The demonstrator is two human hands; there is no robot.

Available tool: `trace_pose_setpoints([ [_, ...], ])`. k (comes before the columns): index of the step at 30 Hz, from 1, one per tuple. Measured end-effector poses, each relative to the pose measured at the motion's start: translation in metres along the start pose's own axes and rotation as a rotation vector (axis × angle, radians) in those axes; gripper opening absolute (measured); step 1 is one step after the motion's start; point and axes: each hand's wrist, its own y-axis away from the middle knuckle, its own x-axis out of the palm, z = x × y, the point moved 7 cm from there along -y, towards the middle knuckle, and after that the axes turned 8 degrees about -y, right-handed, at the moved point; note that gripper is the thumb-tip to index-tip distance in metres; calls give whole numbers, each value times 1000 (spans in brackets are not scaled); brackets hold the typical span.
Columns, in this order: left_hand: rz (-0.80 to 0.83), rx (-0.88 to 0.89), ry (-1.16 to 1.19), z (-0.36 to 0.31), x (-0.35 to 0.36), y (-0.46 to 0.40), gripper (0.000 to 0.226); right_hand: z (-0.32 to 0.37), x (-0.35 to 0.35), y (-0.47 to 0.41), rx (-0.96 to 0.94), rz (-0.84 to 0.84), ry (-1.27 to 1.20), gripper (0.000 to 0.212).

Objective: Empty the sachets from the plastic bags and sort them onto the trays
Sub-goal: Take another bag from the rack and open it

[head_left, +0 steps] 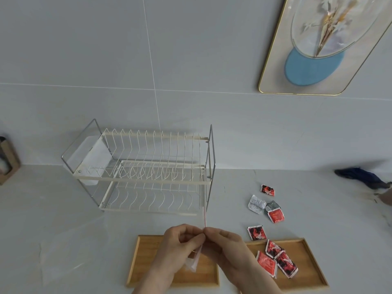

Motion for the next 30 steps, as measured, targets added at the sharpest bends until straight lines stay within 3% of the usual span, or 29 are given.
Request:
trace_pose_setpoints([
  [10,-92,30,-179,-7,5,-10,26,5,-6,-2,16,-51,44,23],
  [19,-185,102,-326,-14,3,-12,19,12,-11,-9,40,-96,217,11],
  [26,-286,125,-392,-19,-2,-13,16,25,8,-14,-96,-177,587,26],
  [30,-403,96,-450,-21,-15,-11,16,28,0,-16,-163,-293,808,18],
])
